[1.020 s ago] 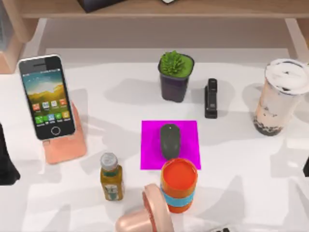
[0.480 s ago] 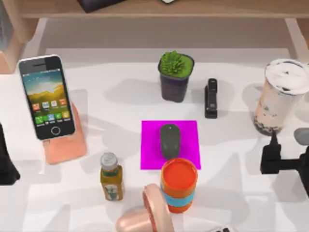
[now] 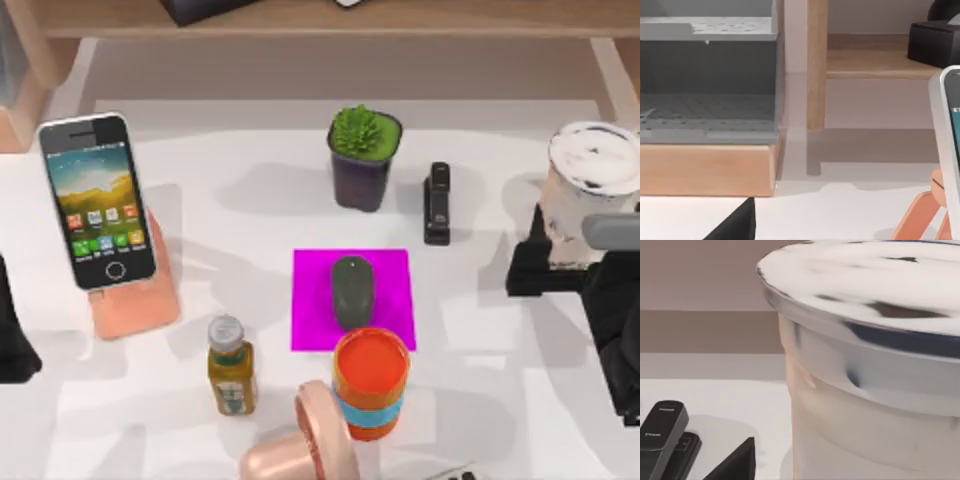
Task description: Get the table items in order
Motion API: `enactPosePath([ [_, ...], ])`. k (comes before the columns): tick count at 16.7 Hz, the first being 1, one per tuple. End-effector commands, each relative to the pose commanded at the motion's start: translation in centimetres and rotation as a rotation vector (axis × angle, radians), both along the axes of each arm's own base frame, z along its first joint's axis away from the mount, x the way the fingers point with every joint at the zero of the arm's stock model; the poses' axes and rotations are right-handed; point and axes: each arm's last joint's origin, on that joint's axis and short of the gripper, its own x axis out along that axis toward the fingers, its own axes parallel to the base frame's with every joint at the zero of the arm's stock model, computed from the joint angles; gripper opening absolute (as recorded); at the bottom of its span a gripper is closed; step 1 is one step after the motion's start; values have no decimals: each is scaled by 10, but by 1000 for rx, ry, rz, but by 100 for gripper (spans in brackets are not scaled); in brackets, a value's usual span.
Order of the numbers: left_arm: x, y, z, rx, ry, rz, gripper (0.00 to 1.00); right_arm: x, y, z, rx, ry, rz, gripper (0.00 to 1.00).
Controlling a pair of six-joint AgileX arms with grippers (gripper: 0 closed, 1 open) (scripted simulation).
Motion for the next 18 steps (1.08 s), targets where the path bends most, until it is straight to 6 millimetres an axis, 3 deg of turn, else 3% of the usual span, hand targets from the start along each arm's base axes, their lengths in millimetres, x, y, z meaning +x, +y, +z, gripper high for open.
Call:
enactPosePath([
  [4,0,0,0,0,0,0,100,0,0,0,0,1,2,100],
  [10,0,0,0,0,0,0,100,28,0,-3,0,0,0,100],
  [14,0,0,0,0,0,0,100,30,-1,-3,0,0,0,100],
  [18,0,0,0,0,0,0,100,30,-1,-3,0,0,0,70],
])
